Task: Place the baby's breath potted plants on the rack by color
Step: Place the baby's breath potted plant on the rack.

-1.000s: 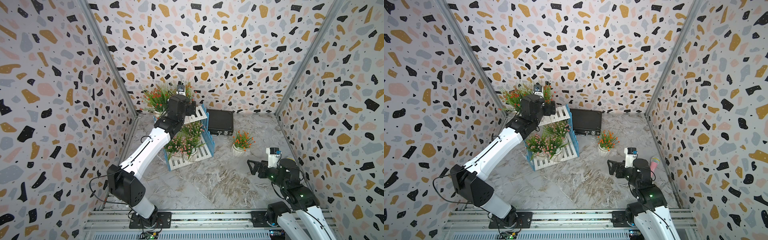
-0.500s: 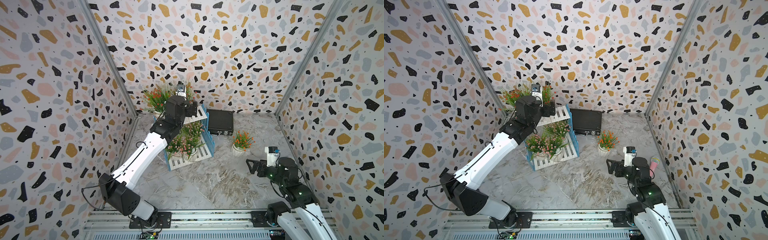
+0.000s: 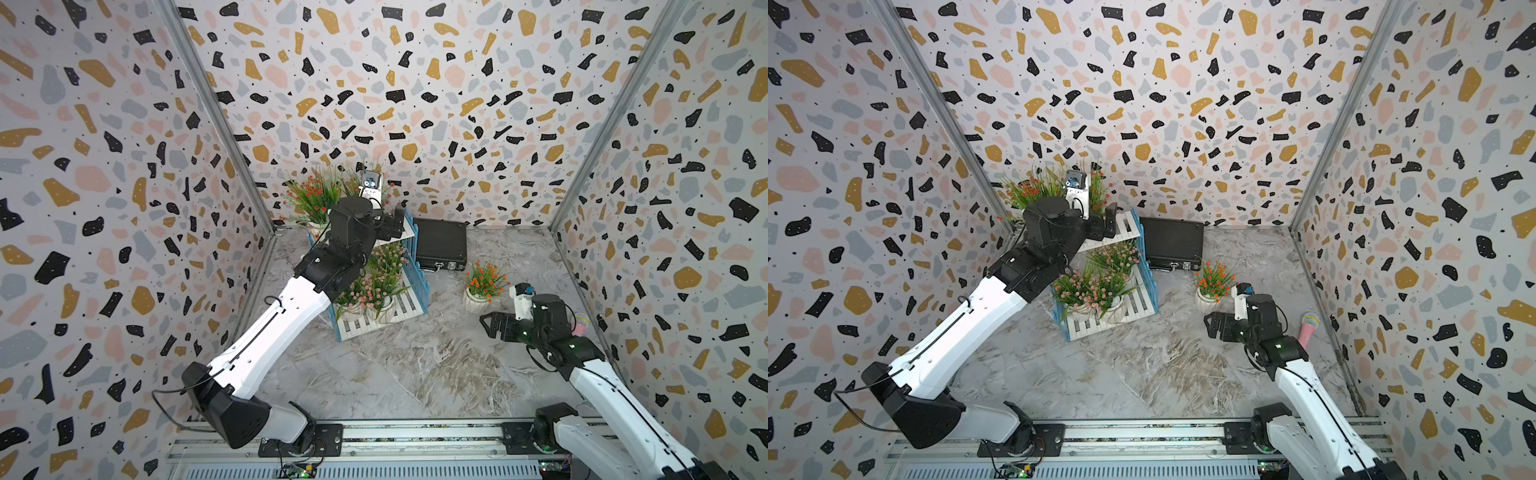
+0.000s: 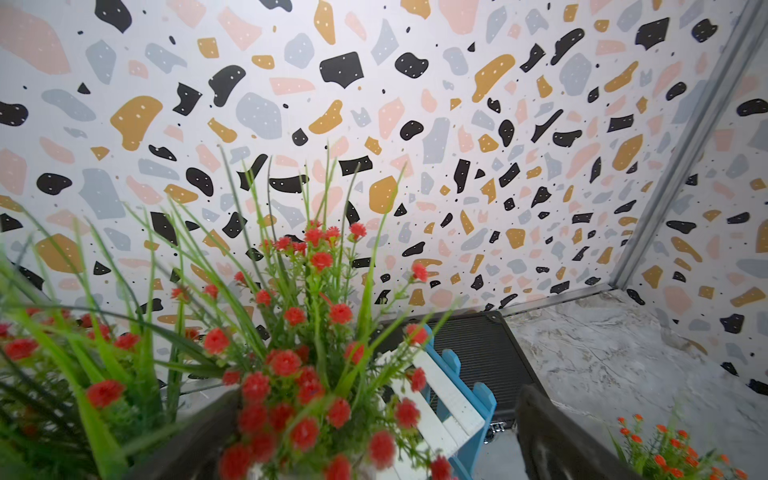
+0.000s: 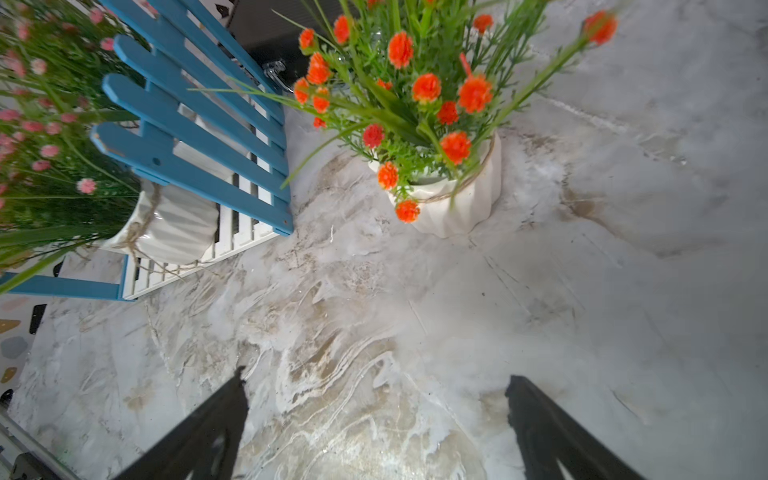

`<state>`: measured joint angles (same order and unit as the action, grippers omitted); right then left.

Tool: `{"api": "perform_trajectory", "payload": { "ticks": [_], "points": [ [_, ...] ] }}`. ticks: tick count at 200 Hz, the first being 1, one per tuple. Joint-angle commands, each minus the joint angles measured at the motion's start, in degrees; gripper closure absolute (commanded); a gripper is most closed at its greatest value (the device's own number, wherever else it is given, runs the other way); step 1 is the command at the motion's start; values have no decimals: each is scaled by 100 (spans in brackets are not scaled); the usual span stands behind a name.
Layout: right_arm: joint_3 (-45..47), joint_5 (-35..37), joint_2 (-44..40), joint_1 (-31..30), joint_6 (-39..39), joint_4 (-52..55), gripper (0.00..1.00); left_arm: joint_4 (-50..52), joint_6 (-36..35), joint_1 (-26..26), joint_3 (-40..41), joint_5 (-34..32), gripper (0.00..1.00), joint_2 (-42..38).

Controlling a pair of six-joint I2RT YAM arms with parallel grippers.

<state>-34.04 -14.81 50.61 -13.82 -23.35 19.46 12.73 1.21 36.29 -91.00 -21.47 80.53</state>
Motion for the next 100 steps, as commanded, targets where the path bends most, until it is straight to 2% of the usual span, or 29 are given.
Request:
{"api": "perform_trajectory", "payload": {
  "ticks": [1, 35, 57, 100],
  "points": [
    [-263, 176, 188, 11, 173, -451, 1, 98, -23, 264, 97, 133, 1, -323],
    [-286, 484, 878, -59, 447, -847, 1, 386, 116, 718, 435, 114, 1, -647],
    [-332, 1001, 1249, -333, 744, -1107, 1, 569, 295, 975, 726, 117, 1, -909],
    [-403, 1355, 1904, -638, 1145, -1888, 1, 912, 729, 1192, 1385, 343, 1, -1497]
  ]
}}
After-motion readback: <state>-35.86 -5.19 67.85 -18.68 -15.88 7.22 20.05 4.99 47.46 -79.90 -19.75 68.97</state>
